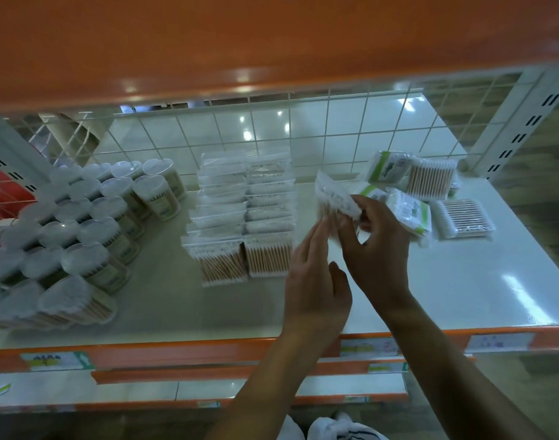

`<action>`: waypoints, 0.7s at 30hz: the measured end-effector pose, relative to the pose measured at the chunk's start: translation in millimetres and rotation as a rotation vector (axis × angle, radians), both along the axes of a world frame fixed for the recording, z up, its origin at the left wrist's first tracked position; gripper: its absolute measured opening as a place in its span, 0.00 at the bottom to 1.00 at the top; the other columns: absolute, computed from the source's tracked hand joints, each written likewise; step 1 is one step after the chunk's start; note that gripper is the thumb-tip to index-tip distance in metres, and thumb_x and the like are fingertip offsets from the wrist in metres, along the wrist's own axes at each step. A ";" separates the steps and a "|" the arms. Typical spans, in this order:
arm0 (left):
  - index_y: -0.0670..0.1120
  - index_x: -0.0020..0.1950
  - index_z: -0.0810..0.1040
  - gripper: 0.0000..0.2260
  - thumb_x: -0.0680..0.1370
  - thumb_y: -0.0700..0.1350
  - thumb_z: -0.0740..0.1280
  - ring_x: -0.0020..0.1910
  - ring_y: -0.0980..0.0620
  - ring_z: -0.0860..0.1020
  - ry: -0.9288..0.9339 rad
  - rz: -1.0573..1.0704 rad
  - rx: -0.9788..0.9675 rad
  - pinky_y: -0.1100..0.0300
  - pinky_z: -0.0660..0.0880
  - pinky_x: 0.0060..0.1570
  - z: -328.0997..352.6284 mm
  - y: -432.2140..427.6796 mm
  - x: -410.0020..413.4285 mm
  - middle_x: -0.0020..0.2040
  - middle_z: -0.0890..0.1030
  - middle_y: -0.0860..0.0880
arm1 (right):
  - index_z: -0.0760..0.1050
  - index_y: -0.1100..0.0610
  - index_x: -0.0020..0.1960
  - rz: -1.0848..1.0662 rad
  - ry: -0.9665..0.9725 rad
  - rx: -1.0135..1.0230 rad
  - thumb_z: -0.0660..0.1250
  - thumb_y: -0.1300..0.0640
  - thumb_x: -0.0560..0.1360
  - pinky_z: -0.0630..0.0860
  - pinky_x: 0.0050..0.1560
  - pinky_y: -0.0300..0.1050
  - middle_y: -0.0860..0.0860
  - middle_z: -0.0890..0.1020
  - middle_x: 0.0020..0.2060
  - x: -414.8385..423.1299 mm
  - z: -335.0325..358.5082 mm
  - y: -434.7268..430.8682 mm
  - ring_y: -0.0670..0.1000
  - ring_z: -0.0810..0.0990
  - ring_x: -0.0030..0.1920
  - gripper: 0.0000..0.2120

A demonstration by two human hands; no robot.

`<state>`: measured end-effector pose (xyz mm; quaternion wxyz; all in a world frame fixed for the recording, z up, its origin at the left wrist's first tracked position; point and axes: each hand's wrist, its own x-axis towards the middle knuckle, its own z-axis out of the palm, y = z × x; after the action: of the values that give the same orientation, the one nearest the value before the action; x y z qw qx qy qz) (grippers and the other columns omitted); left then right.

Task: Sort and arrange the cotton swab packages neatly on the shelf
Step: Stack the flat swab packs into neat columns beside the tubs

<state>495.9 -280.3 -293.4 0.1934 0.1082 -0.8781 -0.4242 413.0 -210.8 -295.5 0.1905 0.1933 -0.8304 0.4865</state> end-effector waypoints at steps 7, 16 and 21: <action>0.57 0.70 0.64 0.28 0.73 0.40 0.67 0.61 0.66 0.72 0.057 -0.064 0.250 0.68 0.71 0.59 7.6 -9.3 8.0 0.62 0.74 0.62 | 0.78 0.55 0.57 0.098 -0.031 -0.113 0.64 0.47 0.74 0.74 0.44 0.28 0.44 0.79 0.47 20.2 11.1 2.0 0.40 0.79 0.46 0.16; 0.45 0.62 0.74 0.16 0.75 0.47 0.64 0.48 0.61 0.80 0.113 0.111 0.385 0.66 0.76 0.48 2.3 -23.6 4.4 0.50 0.81 0.55 | 0.77 0.48 0.52 0.171 -0.056 -0.160 0.62 0.62 0.74 0.73 0.45 0.27 0.46 0.79 0.44 26.7 11.4 0.0 0.44 0.79 0.44 0.11; 0.47 0.62 0.75 0.17 0.76 0.47 0.59 0.49 0.58 0.79 0.128 0.176 0.360 0.60 0.76 0.49 2.5 -30.5 7.5 0.52 0.81 0.53 | 0.74 0.48 0.52 0.106 -0.126 -0.163 0.60 0.71 0.73 0.73 0.45 0.28 0.44 0.78 0.47 26.6 9.0 1.1 0.41 0.78 0.47 0.19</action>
<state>503.4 -310.8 -290.9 0.2627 0.1900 -0.7611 -0.5618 439.6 -209.7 -286.5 0.1272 0.1898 -0.7872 0.5728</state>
